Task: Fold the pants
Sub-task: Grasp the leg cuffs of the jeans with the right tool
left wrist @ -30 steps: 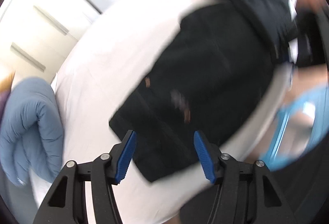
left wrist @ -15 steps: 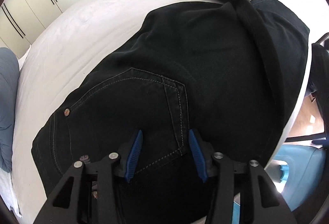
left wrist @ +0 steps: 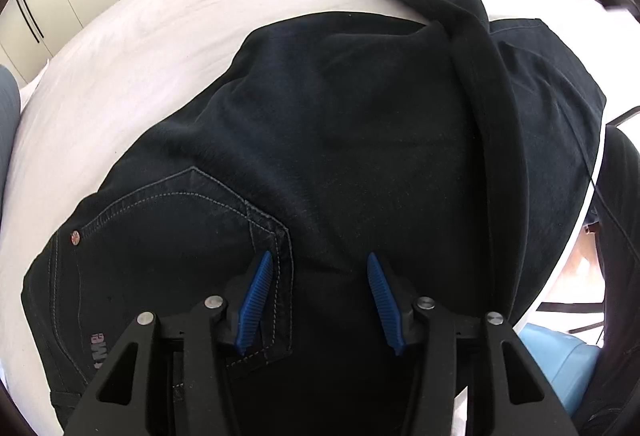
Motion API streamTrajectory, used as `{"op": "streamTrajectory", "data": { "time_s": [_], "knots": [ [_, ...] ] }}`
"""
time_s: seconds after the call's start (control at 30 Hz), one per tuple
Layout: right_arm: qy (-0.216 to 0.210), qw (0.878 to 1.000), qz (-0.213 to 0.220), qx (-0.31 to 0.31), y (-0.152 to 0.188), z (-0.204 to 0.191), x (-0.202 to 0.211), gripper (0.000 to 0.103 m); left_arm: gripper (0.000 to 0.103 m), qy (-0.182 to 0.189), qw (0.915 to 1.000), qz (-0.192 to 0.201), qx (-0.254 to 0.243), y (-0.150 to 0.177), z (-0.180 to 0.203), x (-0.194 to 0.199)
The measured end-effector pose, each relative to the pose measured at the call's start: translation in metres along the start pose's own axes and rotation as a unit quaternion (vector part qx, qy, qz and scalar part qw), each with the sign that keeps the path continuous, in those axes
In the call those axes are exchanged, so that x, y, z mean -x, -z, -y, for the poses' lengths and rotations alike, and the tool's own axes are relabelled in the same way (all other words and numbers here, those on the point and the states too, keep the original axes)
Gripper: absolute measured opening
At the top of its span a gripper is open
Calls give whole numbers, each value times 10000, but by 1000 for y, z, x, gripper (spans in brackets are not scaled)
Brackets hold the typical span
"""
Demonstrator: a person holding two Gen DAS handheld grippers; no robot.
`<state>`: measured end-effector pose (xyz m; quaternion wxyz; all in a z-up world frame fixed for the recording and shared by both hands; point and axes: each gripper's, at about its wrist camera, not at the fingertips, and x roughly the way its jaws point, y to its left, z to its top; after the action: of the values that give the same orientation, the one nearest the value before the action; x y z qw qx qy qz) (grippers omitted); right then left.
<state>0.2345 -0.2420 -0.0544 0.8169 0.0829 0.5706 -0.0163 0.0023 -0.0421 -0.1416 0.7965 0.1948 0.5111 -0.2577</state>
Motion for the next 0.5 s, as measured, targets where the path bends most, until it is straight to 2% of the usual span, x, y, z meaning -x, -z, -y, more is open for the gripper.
{"op": "streamTrajectory", "data": {
  "time_s": [0.13,0.2,0.3,0.47,0.5],
  "knots": [
    [483,9969,-503,-365,-38,-2,-46,86,52,-71,10000,-36,22,0,5,-2],
    [459,9958,-636,-477,-54,-8,-61,86,52,-60,10000,-21,62,-1,-6,-2],
    [597,9934,-837,-503,-68,-20,-80,86,52,-42,10000,-6,76,-3,-8,-2],
    [1283,9827,-1233,-511,-71,-24,-114,83,52,-103,9999,-13,30,-3,-10,-1],
    [1318,9818,-1244,-561,-71,-23,-116,82,52,-111,9999,-6,26,-3,-9,-1]
  ]
}}
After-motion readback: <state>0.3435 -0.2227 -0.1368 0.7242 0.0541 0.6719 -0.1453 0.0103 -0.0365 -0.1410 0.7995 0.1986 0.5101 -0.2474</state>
